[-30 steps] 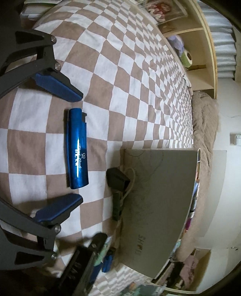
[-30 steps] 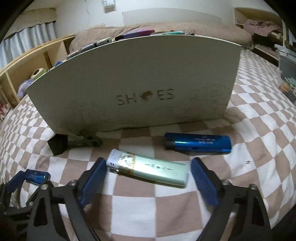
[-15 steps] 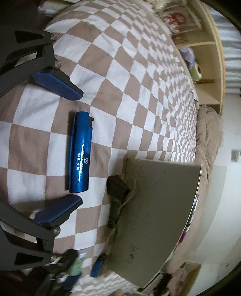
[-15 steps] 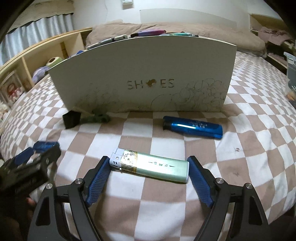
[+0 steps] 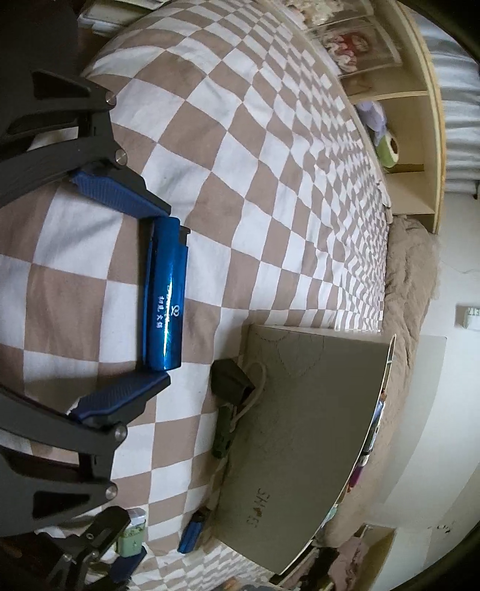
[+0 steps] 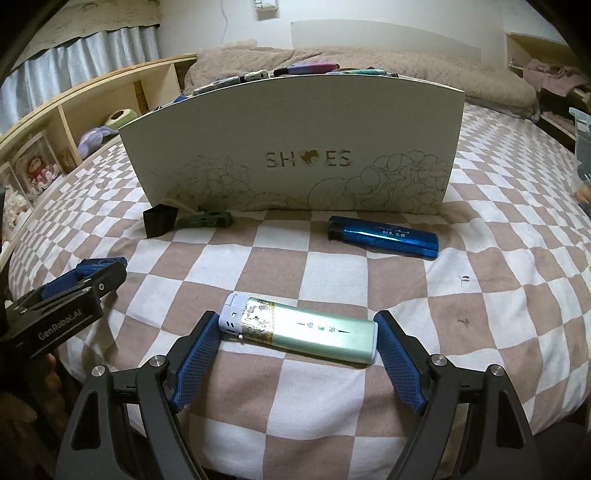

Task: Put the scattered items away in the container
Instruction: 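Lift the blue and mint-green lighters and carry them over the shoebox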

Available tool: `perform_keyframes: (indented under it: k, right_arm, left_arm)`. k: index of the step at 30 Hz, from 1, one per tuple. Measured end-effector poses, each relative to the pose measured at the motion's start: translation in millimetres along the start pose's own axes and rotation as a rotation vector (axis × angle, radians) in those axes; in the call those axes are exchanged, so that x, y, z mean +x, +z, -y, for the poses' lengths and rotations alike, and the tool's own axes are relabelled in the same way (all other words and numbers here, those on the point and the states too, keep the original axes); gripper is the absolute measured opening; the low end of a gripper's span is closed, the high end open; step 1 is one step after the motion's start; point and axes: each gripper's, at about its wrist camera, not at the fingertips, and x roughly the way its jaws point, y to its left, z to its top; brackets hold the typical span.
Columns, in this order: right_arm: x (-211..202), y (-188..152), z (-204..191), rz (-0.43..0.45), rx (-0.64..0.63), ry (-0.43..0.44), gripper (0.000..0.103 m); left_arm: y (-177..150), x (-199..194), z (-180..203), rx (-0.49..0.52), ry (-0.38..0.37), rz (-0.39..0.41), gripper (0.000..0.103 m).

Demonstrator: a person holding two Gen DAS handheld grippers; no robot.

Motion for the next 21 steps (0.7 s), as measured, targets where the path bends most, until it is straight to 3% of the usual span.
perform_keyframes:
  k: [5, 11, 21]
  right_arm:
    - [-1.7, -0.9, -0.7, 0.001, -0.006, 0.007, 0.084]
    - [-2.0, -0.5, -1.4, -0.006, -0.028, 0.006, 0.084]
    - [-9.0, 7.2, 9.3, -0.02, 0.023, 0.072, 0.084]
  left_arm:
    - [-1.0, -1.7, 2.0, 0.008, 0.008, 0.011, 0.082]
    - [6.8, -6.7, -9.5, -0.07, -0.066, -0.004, 0.082]
    - [12.6, -14.7, -3.3, -0.057, -0.123, -0.004, 0.082]
